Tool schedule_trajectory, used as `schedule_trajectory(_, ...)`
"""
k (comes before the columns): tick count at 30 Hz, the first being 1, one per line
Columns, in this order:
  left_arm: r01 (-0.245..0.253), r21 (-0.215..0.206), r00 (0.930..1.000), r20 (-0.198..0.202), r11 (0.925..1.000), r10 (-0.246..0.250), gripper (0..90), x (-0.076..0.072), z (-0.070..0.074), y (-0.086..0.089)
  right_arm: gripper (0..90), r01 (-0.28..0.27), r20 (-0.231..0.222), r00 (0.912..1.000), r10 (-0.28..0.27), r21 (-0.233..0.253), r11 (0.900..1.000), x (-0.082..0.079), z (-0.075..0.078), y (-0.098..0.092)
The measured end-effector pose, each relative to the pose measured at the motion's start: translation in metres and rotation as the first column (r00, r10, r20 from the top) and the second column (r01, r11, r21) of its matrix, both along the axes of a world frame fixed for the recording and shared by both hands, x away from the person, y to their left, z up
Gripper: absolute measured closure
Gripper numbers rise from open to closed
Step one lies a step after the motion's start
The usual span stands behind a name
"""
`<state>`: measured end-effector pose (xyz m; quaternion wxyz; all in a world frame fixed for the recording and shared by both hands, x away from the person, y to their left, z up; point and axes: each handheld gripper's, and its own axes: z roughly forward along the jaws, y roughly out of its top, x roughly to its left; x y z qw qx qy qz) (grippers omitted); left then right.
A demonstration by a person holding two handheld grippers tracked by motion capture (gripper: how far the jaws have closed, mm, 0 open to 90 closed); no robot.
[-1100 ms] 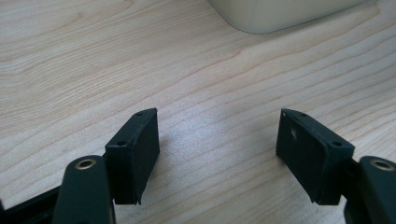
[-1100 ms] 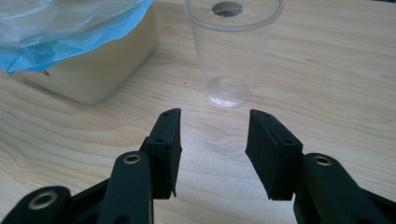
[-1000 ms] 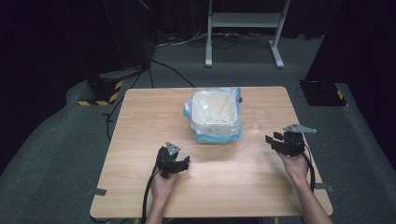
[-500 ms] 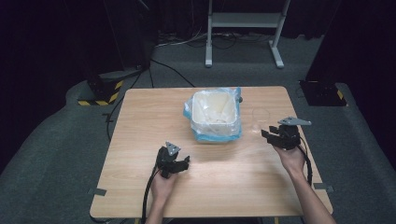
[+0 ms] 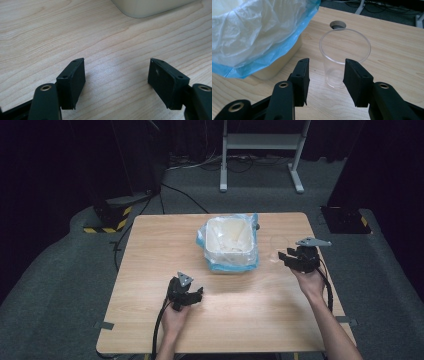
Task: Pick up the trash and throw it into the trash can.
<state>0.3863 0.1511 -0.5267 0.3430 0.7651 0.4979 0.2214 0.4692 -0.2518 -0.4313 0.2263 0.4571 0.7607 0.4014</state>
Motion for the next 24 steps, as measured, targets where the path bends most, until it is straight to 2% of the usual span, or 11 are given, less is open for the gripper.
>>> schedule_trajectory(9,0.0,0.0,1.0,0.0,1.0,0.0,29.7,0.0,0.0,0.0,55.9,-0.003,0.003,1.0,0.002,0.019,1.0,0.015,0.005,0.005)
schedule_trajectory(13,0.0,0.0,1.0,0.0,1.0,0.0,29.7,0.0,0.0,0.0,56.1,-0.009,-0.016,0.9998,0.009,0.011,1.0,0.023,0.004,0.012)
schedule_trajectory(17,0.0,0.0,1.0,0.0,1.0,0.0,29.8,0.0,0.0,0.0,56.9,-0.013,-0.011,0.9999,0.013,0.015,1.0,0.029,0.004,0.017)
schedule_trajectory(24,0.0,0.0,1.0,0.0,1.0,0.0,29.7,0.0,0.0,0.0,59.4,-0.009,-0.041,0.9991,0.009,0.011,1.0,0.043,0.001,0.021)
